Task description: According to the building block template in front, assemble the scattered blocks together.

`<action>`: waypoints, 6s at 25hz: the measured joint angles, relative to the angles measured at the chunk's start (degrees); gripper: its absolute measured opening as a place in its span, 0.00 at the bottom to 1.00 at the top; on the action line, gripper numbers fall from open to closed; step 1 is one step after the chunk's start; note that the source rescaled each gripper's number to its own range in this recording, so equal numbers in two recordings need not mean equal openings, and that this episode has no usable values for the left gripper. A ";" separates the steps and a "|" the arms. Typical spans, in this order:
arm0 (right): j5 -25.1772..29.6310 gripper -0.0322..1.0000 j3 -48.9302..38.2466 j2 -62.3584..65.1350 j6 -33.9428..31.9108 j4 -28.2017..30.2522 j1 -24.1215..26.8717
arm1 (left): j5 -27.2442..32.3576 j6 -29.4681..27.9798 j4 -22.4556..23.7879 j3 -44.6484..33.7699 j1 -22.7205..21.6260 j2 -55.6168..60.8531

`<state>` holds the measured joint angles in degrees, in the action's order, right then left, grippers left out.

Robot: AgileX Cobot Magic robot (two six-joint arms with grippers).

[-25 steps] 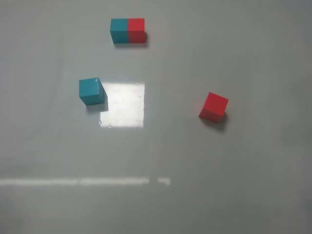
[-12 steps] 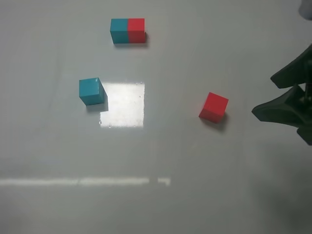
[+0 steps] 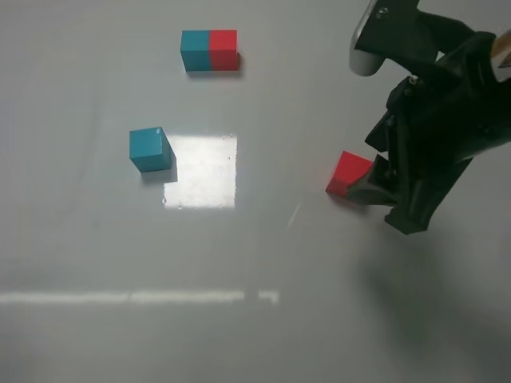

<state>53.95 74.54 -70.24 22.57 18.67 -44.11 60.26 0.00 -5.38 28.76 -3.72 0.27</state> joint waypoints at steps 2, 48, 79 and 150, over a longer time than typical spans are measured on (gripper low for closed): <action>0.27 0.83 1.33 -1.86 -0.68 1.42 -0.07 | 0.00 0.00 0.00 0.00 0.00 0.00; -1.77 0.06 2.74 -13.33 -1.16 6.85 4.67 | 0.00 0.00 0.00 0.00 0.00 0.00; 10.13 0.06 44.73 -36.01 14.52 7.36 -10.16 | 0.00 0.00 0.00 0.00 0.00 0.00; 5.96 0.06 48.57 -45.10 30.28 1.27 -10.47 | 0.00 0.00 0.00 0.00 0.00 0.00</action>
<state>59.91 123.11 -115.34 52.85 19.95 -54.58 60.26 0.00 -5.38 28.76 -3.72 0.27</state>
